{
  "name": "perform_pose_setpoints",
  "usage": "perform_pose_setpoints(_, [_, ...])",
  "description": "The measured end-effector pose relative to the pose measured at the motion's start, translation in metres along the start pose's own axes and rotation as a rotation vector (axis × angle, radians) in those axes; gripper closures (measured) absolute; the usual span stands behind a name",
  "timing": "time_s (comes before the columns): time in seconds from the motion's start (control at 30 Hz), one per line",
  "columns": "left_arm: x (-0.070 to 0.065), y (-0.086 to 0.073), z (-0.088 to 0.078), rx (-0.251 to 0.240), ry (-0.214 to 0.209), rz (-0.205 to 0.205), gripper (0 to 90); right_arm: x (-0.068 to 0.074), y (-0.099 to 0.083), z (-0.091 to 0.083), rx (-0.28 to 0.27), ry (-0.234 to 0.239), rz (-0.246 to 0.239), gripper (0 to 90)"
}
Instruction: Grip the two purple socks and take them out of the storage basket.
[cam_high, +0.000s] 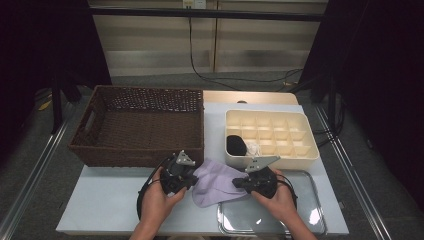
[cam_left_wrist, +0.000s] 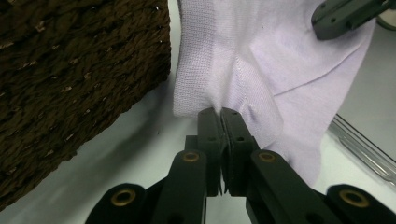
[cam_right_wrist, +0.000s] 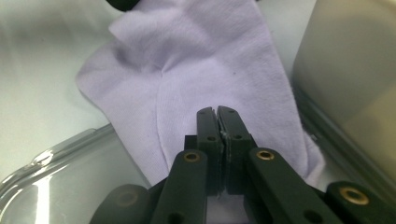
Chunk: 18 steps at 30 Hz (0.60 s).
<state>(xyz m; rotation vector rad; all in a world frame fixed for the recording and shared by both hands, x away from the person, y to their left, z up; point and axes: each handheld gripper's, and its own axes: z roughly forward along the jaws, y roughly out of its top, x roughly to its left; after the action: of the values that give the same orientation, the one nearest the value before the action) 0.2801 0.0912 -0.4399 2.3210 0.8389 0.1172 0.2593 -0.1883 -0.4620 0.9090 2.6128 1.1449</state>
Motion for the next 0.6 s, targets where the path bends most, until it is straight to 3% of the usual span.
perform_pose_setpoints(0.2, [0.002, -0.001, -0.008, -0.015, 0.011, -0.007, 87.7, 0.0, 0.01, -0.014, -0.025, -0.013, -0.023, 87.8])
perform_pose_setpoints(0.37, [-0.003, -0.003, -0.011, -0.026, -0.004, -0.007, 87.7, -0.001, 0.013, -0.022, -0.005, -0.028, -0.054, 87.8])
perform_pose_setpoints(0.6, [-0.013, -0.009, -0.003, 0.024, -0.032, 0.007, 87.7, -0.005, -0.002, -0.023, 0.012, -0.037, -0.032, 87.0])
